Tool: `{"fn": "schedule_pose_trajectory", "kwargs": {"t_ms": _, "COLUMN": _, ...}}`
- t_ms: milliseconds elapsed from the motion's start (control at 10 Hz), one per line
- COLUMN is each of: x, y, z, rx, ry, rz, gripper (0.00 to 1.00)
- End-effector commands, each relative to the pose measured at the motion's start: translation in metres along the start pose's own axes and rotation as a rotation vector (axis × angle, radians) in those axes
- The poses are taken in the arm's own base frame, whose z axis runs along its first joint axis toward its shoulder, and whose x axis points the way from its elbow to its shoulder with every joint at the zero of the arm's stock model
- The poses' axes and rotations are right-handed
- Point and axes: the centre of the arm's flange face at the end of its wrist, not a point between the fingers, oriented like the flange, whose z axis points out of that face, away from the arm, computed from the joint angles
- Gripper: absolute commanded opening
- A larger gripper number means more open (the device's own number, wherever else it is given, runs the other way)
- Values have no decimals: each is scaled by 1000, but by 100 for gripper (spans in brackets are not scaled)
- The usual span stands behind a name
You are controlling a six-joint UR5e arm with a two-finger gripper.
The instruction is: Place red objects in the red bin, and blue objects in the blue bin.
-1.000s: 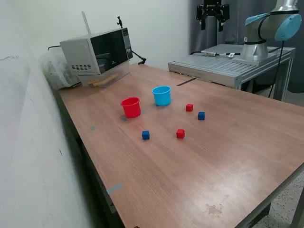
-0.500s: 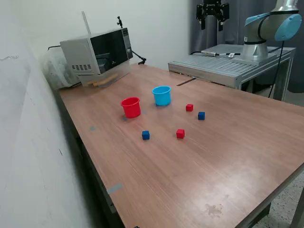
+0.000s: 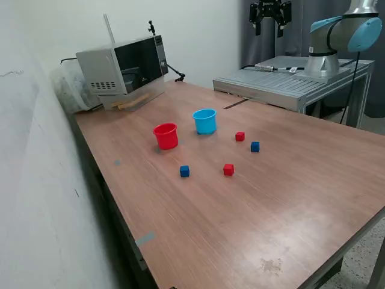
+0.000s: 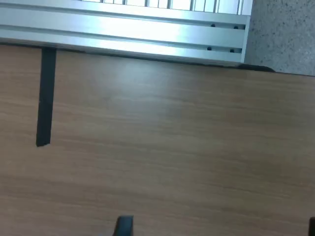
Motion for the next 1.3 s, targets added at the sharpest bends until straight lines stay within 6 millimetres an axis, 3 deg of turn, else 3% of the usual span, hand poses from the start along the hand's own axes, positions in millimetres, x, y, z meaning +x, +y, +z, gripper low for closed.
{"fn": "schedule_pose_trajectory", "kwargs": {"t_ms": 0, "x": 4, "y": -6, "z": -3, "rx": -12, "ry": 0, "rz": 0, "gripper": 100}}
{"fn": "schedule_pose_trajectory", "kwargs": {"t_ms": 200, "x": 8, "y": -3, "z": 3, "rx": -1, "ry": 2, "rz": -11, "gripper": 100}}
{"fn": "schedule_pose_trajectory", "kwargs": {"t_ms": 300, "x": 21, "y": -3, "z": 0, "rx": -9, "ry": -1, "rz": -42, "gripper": 100}}
{"fn": "schedule_pose_trajectory", "kwargs": {"t_ms": 500, "x": 21, "y": 12, "z": -10, "rx": -136, "ry": 14, "rz": -31, "gripper": 100}}
{"fn": "schedule_pose_trajectory", "kwargs": {"t_ms": 700, "x": 36, "y": 59, "z": 23, "rx": -141, "ry": 104, "rz": -61, "gripper": 100}}
{"fn": "schedule_pose_trajectory", "kwargs": {"t_ms": 900, "x": 69, "y": 99, "z": 69, "rx": -148, "ry": 115, "rz": -125, "gripper": 100}}
{"fn": "schedule_pose_trajectory", "kwargs": {"t_ms": 1000, "x": 114, "y": 118, "z": 118, "rx": -106, "ry": 120, "rz": -207, "gripper": 100}}
{"fn": "schedule_pose_trajectory", "kwargs": {"t_ms": 1200, "x": 168, "y": 132, "z": 158, "rx": -107, "ry": 121, "rz": -298, "gripper": 100}}
